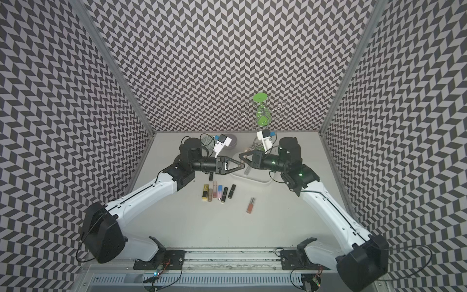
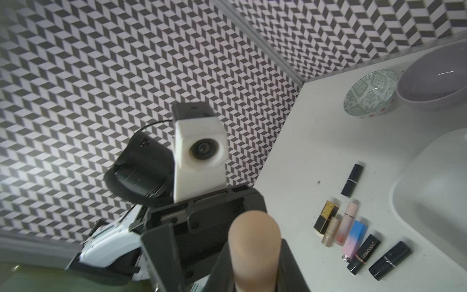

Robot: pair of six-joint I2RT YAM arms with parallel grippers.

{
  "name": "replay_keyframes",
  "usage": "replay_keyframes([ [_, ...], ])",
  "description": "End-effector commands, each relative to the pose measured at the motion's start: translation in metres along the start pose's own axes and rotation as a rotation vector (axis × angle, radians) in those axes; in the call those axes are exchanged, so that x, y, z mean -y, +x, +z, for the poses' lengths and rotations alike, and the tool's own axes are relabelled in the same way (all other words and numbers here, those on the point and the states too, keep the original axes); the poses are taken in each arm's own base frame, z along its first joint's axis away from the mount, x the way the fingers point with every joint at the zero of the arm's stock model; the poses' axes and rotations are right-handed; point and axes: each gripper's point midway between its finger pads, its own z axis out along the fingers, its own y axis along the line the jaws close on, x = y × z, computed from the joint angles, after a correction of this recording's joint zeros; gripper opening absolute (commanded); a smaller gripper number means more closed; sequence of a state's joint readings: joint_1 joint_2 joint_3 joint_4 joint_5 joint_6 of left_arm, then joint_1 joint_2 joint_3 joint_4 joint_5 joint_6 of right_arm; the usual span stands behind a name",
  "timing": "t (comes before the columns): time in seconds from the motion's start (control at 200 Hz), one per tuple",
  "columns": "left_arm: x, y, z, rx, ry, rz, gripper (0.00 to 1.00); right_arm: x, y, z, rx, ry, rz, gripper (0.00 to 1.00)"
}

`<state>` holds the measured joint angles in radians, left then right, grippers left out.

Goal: Put the lipstick into the storage box
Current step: Pick up the lipstick at the center of the board, then place the lipstick in the storage box.

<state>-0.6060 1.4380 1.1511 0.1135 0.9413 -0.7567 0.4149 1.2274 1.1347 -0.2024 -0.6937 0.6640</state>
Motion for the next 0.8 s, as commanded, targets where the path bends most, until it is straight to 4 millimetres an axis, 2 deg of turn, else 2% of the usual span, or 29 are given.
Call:
replay_keyframes([
  [0.0, 0.0, -0.015, -0.015, 0.053, -0.096, 0.055, 0.66, 0.043, -0.006, 0.002, -0.004, 0.199, -0.001, 0.16],
  [0.065, -0.022, -0.016, -0.025, 0.071, -0.244, 0.056, 0.69, 0.066, -0.006, 0.007, -0.026, 0.266, 0.039, 0.16],
  [0.15, -0.053, -0.007, -0.043, 0.06, -0.445, 0.049, 0.71, 0.098, -0.002, 0.012, -0.048, 0.339, 0.091, 0.16],
  [0.275, -0.076, 0.013, -0.059, 0.013, -0.575, 0.063, 0.71, 0.153, 0.007, 0.019, -0.081, 0.473, 0.124, 0.16],
  [0.391, -0.085, 0.033, -0.063, -0.026, -0.599, 0.06, 0.71, 0.2, 0.016, 0.025, -0.157, 0.573, 0.168, 0.16],
  [0.466, -0.088, 0.041, -0.066, -0.036, -0.605, 0.057, 0.71, 0.223, 0.024, 0.031, -0.201, 0.61, 0.196, 0.15],
  [0.796, -0.095, 0.053, -0.068, -0.066, -0.616, 0.046, 0.71, 0.28, 0.047, 0.054, -0.259, 0.651, 0.265, 0.16],
])
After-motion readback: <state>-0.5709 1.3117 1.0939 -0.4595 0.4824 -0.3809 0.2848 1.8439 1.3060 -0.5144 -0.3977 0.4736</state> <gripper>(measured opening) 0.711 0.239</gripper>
